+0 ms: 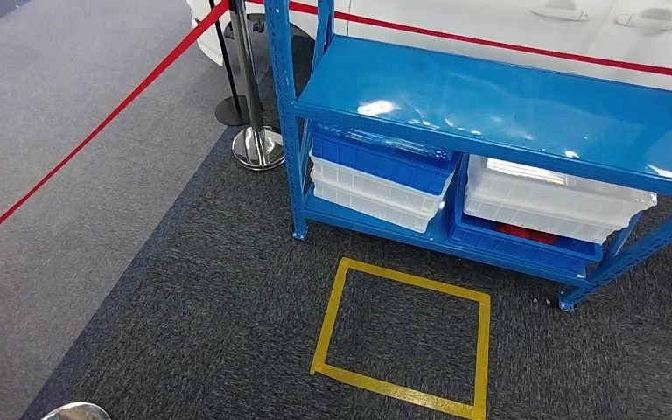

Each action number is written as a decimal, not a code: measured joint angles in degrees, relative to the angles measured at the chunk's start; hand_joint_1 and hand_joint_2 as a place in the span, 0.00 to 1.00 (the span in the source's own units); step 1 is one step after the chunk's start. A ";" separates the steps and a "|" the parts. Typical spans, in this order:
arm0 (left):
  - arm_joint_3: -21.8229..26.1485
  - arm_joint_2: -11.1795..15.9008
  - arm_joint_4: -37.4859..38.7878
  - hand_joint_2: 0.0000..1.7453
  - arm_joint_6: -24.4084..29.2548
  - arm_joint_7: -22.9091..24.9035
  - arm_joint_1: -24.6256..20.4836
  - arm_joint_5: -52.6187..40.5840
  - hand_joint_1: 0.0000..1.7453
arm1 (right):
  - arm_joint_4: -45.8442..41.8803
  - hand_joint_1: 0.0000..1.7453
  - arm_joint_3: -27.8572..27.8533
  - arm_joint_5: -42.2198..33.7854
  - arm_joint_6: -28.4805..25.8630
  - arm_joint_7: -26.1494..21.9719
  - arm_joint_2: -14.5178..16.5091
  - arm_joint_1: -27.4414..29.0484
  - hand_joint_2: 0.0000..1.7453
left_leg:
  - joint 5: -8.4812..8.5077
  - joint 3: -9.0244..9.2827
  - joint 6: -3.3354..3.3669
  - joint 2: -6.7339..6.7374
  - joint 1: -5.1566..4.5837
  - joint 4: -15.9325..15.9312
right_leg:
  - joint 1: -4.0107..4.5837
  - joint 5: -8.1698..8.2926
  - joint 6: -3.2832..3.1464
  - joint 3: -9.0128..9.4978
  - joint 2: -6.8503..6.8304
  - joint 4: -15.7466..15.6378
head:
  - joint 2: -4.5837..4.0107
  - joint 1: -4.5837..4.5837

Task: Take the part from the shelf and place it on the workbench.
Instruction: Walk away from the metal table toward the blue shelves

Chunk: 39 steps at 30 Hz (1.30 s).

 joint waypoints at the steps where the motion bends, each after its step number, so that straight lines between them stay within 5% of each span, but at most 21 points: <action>1: 0.03 0.00 0.01 0.00 -0.06 0.01 0.01 0.14 0.00 | 0.03 0.00 -0.02 0.13 0.04 -0.01 -0.03 0.00 0.00 | 0.01 -0.22 0.14 0.02 -0.27 0.07 | 0.17 -0.24 -0.12 -0.93 0.06 2.04 | 0.00 0.01; 3: 0.09 0.00 0.05 0.00 -0.25 0.14 0.01 0.32 0.00 | 0.05 0.00 -0.07 0.26 0.12 -0.03 -0.07 0.00 0.00 | -0.19 -0.34 0.30 -0.01 -0.74 0.26 | 0.54 2.53 -0.64 0.59 0.11 -0.65 | 0.01 0.01; 6: 0.20 -0.05 0.17 0.00 -0.67 0.48 0.01 0.39 0.00 | 0.04 0.00 -0.18 0.32 0.25 -0.23 -0.15 -0.11 0.00 | -1.13 -0.16 0.00 -0.02 -1.30 0.92 | 1.26 6.41 -1.97 6.38 -0.08 -11.80 | -0.01 -0.01; 11: 0.38 0.01 0.38 0.00 -1.26 1.32 -0.11 -0.38 0.00 | 0.03 0.00 -0.31 0.34 0.57 -0.60 -0.13 -0.10 0.00 | -2.64 -0.12 -1.61 0.13 -1.37 2.57 | 1.13 5.81 -3.25 8.31 -0.05 -14.65 | 0.00 -0.24; 14: 0.75 0.08 0.75 0.00 -1.52 1.37 -0.19 -1.10 0.00 | 0.03 0.00 -0.32 0.34 0.57 -0.81 -0.06 -0.07 0.00 | -5.91 -5.55 -2.91 0.04 -0.70 12.40 | 0.63 4.98 -3.62 10.08 -0.11 -15.11 | 0.00 -0.83; 16: 1.05 0.11 0.87 0.00 -1.58 1.31 -0.36 -1.25 0.00 | 0.03 0.00 -0.33 0.34 0.57 -0.81 -0.06 -0.03 0.00 | -6.60 -10.68 -3.54 0.06 -0.12 19.06 | 0.44 3.72 -3.38 11.43 -0.04 -15.11 | 0.01 -0.83; 18: 1.25 0.19 0.94 0.00 -1.60 1.31 -0.58 -1.40 0.00 | 0.03 0.00 -0.34 0.34 0.57 -0.81 -0.06 0.00 0.00 | -2.24 -12.23 -3.87 0.09 0.23 17.47 | 0.04 2.12 -2.91 13.43 0.24 -15.16 | 0.00 -0.83; 20: 1.42 0.24 1.15 0.00 -1.62 1.42 -0.61 -1.53 0.00 | 0.03 0.00 -0.36 0.34 0.57 -0.82 -0.06 0.01 0.00 | 3.58 -10.87 -3.90 0.16 0.27 10.82 | -0.37 0.39 -2.25 15.65 0.56 -15.51 | -0.01 -0.85; 21: 1.51 0.25 1.35 0.00 -1.66 1.47 -0.59 -1.56 0.00 | 0.04 0.00 -0.37 0.35 0.57 -0.84 -0.06 0.00 0.00 | 4.91 -10.00 -3.65 0.18 0.09 8.40 | -0.41 -0.26 -1.80 16.55 0.67 -15.91 | -0.01 -1.02; 24: 1.77 0.25 1.73 0.00 -1.71 1.53 -0.79 -1.59 0.00 | 0.05 0.00 -0.41 0.36 0.58 -0.85 -0.07 -0.16 0.00 | 2.45 -7.70 -1.89 0.12 -0.32 5.47 | -0.12 -0.13 -0.35 17.91 0.64 -16.78 | 0.01 -1.55; 26: 1.86 0.23 1.77 0.00 -1.71 1.52 -0.83 -1.60 0.00 | 0.05 0.00 -0.41 0.36 0.58 -0.85 -0.09 -0.31 0.00 | 0.96 -5.58 -0.79 -0.08 -0.05 3.43 | -0.10 2.54 0.20 15.91 0.60 -12.38 | 0.03 -1.41; 28: 1.99 0.21 1.93 0.00 -1.73 1.54 -0.74 -1.61 0.00 | 0.05 0.00 -0.42 0.36 0.58 -0.86 -0.14 -0.36 0.00 | 0.09 -2.60 -0.06 -0.23 -0.02 1.30 | -0.01 4.16 0.08 10.62 0.60 -4.21 | 0.03 -1.06; 30: 2.14 0.18 2.14 0.00 -1.75 1.55 -0.68 -1.62 0.00 | 0.08 0.00 -0.45 0.36 0.58 -0.86 -0.17 -0.25 0.00 | -1.09 0.72 0.37 -0.36 -0.30 -0.46 | 0.38 0.92 -0.24 4.86 0.58 1.15 | 0.03 -0.81; 32: 2.27 0.14 2.26 0.00 -1.75 1.55 -0.60 -1.77 0.00 | 0.13 0.00 -0.48 0.36 0.60 -0.85 -0.17 -0.12 0.00 | -2.70 4.34 0.48 -0.68 -0.58 -1.84 | 0.81 -4.29 -0.55 0.60 0.59 1.49 | 0.02 -0.66; 33: 2.32 0.12 2.32 0.00 -1.76 1.55 -0.57 -1.90 0.00 | 0.15 0.00 -0.49 0.36 0.62 -0.84 -0.17 -0.03 0.00 | -3.69 6.21 0.48 -0.84 -0.72 -2.35 | 1.00 -5.35 -0.77 -0.89 0.59 0.05 | 0.01 -0.55; 34: 2.37 0.10 2.37 0.00 -1.78 1.55 -0.53 -2.04 0.00 | 0.16 0.00 -0.51 0.37 0.64 -0.82 -0.17 0.09 0.00 | -4.79 7.98 0.46 -0.91 -0.85 -2.73 | 1.22 -4.00 -1.10 -2.01 0.59 -2.20 | 0.01 -0.42; 37: 2.62 0.02 2.84 0.00 -1.97 1.53 -0.45 -2.55 0.00 | 0.21 0.00 -0.75 0.39 0.81 -0.68 -0.18 0.54 0.00 | -8.67 12.29 0.24 -1.07 -1.22 -2.97 | 2.03 10.80 -2.29 -3.87 0.59 -9.87 | 0.01 -0.13; 38: 2.71 -0.01 2.99 0.00 -2.05 1.51 -0.50 -2.82 0.00 | 0.22 0.00 -0.82 0.39 0.87 -0.60 -0.19 0.58 0.00 | -9.71 13.62 -0.02 -1.17 -1.26 -2.93 | 2.25 13.72 -2.56 -3.77 0.66 -10.78 | 0.02 -0.19; 39: 2.78 -0.03 3.05 0.00 -2.14 1.48 -0.65 -3.19 0.00 | 0.22 0.00 -0.86 0.39 0.90 -0.51 -0.19 0.55 0.00 | -10.00 14.41 -0.38 -1.28 -1.29 -2.18 | 2.45 13.85 -2.74 -3.23 0.77 -10.74 | 0.02 -0.21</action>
